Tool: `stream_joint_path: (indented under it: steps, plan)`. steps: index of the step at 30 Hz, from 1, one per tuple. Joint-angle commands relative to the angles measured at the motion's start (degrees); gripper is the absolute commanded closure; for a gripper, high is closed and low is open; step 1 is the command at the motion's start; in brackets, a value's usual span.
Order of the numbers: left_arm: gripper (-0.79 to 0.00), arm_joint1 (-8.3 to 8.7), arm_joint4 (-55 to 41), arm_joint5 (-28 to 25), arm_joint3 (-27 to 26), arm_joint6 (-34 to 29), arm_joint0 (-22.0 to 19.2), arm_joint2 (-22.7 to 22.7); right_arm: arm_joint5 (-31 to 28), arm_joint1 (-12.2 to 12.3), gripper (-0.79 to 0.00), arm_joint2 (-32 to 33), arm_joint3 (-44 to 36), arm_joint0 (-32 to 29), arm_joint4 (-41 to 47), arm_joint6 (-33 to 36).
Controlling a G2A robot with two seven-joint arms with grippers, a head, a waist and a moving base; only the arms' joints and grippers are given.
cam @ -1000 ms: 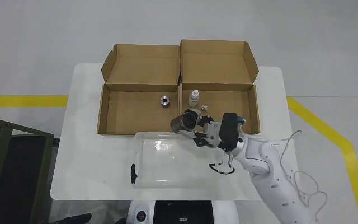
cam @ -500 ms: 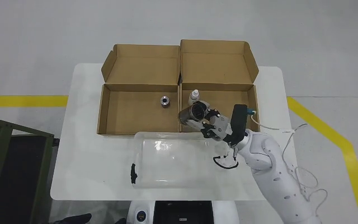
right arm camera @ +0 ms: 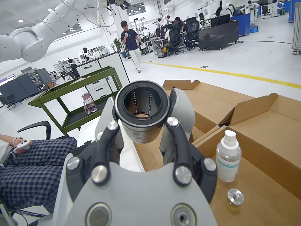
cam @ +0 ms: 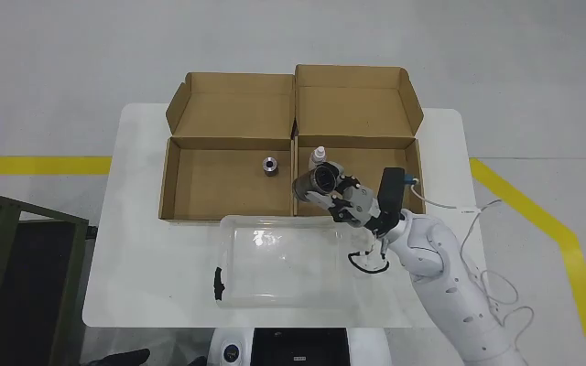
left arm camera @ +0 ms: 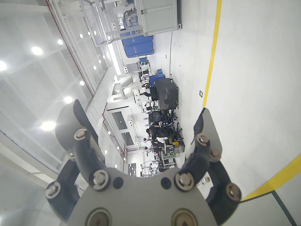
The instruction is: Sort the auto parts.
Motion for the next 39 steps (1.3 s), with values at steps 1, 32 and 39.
stream_joint_path:
  steps: [1,32,39]
  plan:
    - [-0.785,0.00,0.0,0.0,0.0,0.0,0.0,0.0,0.6,0.0,0.000,-0.2,0.0,0.2,-0.8,0.3]
    - [-0.785,0.00,0.0,0.0,0.0,0.0,0.0,0.0,5.2,-3.5,0.000,-14.8,11.1,17.6,-7.7,12.0]
    - [-0.785,0.00,0.0,0.0,0.0,0.0,0.0,0.0,5.6,-4.7,0.000,-18.4,15.1,21.2,-8.7,15.4]
